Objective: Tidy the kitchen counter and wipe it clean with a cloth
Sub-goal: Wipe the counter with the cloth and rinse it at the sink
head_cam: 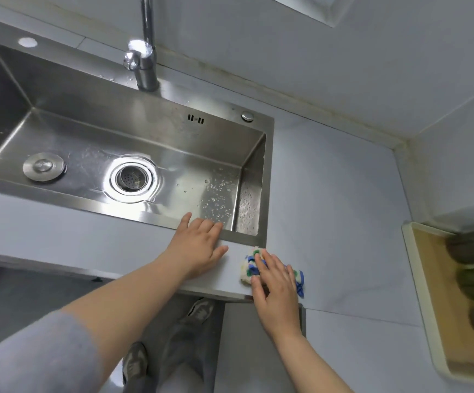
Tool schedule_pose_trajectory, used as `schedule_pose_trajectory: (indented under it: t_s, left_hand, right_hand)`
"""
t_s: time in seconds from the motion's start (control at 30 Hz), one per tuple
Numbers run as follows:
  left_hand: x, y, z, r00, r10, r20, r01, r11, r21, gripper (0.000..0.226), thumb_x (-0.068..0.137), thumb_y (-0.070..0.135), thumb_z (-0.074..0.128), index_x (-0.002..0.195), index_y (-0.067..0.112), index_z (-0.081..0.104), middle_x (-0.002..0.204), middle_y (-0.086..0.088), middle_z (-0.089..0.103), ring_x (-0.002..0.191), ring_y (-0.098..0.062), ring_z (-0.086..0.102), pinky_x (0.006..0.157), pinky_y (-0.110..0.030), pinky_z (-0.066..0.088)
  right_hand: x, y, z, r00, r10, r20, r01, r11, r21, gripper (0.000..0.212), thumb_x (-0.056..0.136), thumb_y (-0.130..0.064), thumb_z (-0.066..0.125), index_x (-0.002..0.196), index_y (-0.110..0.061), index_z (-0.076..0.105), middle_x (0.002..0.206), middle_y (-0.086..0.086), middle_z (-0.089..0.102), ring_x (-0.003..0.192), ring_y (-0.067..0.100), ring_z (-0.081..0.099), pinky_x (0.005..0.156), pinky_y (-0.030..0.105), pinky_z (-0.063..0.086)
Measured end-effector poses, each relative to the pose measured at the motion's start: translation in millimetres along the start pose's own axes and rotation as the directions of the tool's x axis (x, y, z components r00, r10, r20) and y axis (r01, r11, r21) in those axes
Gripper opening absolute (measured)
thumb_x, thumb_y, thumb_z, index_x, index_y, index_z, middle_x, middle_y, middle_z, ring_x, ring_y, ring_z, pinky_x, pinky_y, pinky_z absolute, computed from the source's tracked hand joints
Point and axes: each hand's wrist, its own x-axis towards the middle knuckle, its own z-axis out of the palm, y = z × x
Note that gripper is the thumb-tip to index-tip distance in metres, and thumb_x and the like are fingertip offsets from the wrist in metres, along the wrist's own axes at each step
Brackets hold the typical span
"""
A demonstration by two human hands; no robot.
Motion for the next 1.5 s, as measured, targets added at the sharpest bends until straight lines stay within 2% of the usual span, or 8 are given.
schedule_pose_trajectory:
  t_s: [0.17,0.33,0.53,0.77,0.9,0.97,1.27,1.5]
  left_hand:
    - [2,3,-2,1.0,-0.01,-0.01,0.01,1.0,-0.014,0.062,0.098,0.054,0.023,0.147,0.017,0.025,0.146,-0.005,0.038,0.136,-0.024,0.032,0.118,-0.046,0.008]
    - [2,2,-2,1.0,-0.01,-0.026,0.01,1.0,0.005,0.06,0.097,0.055,0.025,0.142,0.017,0.032,0.141,-0.006,0.044,0.13,-0.025,0.038,0.113,-0.044,0.018]
    - [6,6,-21,0.998,-0.047,0.045,0.048,0.998,-0.028,0.052,0.096,0.056,0.027,0.121,0.015,0.049,0.126,-0.008,0.053,0.118,-0.027,0.047,0.098,-0.039,0.031]
    - [22,3,-36,0.983,-0.1,0.153,0.116,0.988,-0.104,0.051,0.096,0.058,0.026,0.108,0.017,0.054,0.118,-0.006,0.055,0.111,-0.025,0.048,0.09,-0.039,0.038]
    - [41,-1,-48,0.964,-0.107,0.244,0.146,0.978,-0.15,0.051,0.094,0.062,0.029,0.087,0.018,0.054,0.099,-0.007,0.058,0.094,-0.025,0.05,0.084,-0.036,0.045]
    - [55,1,-56,0.971,-0.093,0.22,0.137,0.971,-0.194,0.052,0.094,0.06,0.033,0.099,0.016,0.06,0.105,-0.007,0.059,0.1,-0.025,0.052,0.086,-0.036,0.046]
    - [168,14,-112,0.998,-0.031,-0.055,0.02,0.982,-0.189,0.057,0.09,0.054,0.041,0.134,0.018,0.043,0.132,-0.002,0.046,0.122,-0.024,0.042,0.105,-0.041,0.035]
    - [243,18,-129,0.991,-0.122,-0.048,0.119,0.991,-0.065,0.082,0.09,0.059,0.039,0.154,0.025,0.0,0.161,0.001,-0.012,0.145,-0.03,-0.02,0.11,-0.061,-0.017]
  right_hand:
    - [-31,-1,0,0.998,-0.037,-0.053,0.038,0.999,0.017,0.052,0.086,-0.046,0.05,0.134,-0.026,0.053,0.142,-0.016,0.042,0.134,0.001,0.031,0.114,0.023,0.011]
    - [-46,-2,-3,0.994,-0.059,-0.095,0.06,0.998,0.005,0.048,0.073,-0.01,0.062,0.12,-0.022,0.065,0.127,-0.014,0.057,0.119,0.006,0.048,0.102,0.017,0.026]
    - [-53,-4,-26,0.979,0.067,-0.195,-0.031,0.983,0.18,0.039,0.077,0.0,0.061,0.109,-0.021,0.072,0.11,-0.026,0.06,0.105,-0.02,0.047,0.094,0.014,0.04]
    - [33,-2,-82,0.936,0.165,-0.31,-0.096,0.969,0.226,0.032,0.083,-0.002,0.068,0.108,-0.02,0.072,0.103,-0.011,0.062,0.096,0.013,0.057,0.079,0.023,0.046]
    - [95,7,-98,0.939,0.196,-0.281,-0.134,0.965,0.226,0.028,0.086,-0.01,0.067,0.11,-0.025,0.071,0.097,-0.009,0.05,0.088,0.015,0.055,0.071,0.025,0.045]
    - [129,14,-104,0.942,0.181,-0.281,-0.117,0.966,0.231,0.026,0.087,-0.013,0.066,0.109,-0.025,0.071,0.096,-0.01,0.051,0.089,0.015,0.056,0.07,0.026,0.046]
    - [294,47,-126,0.96,0.084,-0.267,-0.032,0.981,0.193,0.022,0.086,-0.012,0.065,0.105,-0.022,0.072,0.094,-0.01,0.051,0.09,0.015,0.054,0.071,0.029,0.046]
    - [409,80,-118,0.966,-0.083,-0.244,0.094,0.995,0.034,0.024,0.08,-0.005,0.067,0.102,-0.015,0.073,0.089,0.004,0.06,0.084,0.029,0.055,0.068,0.033,0.045]
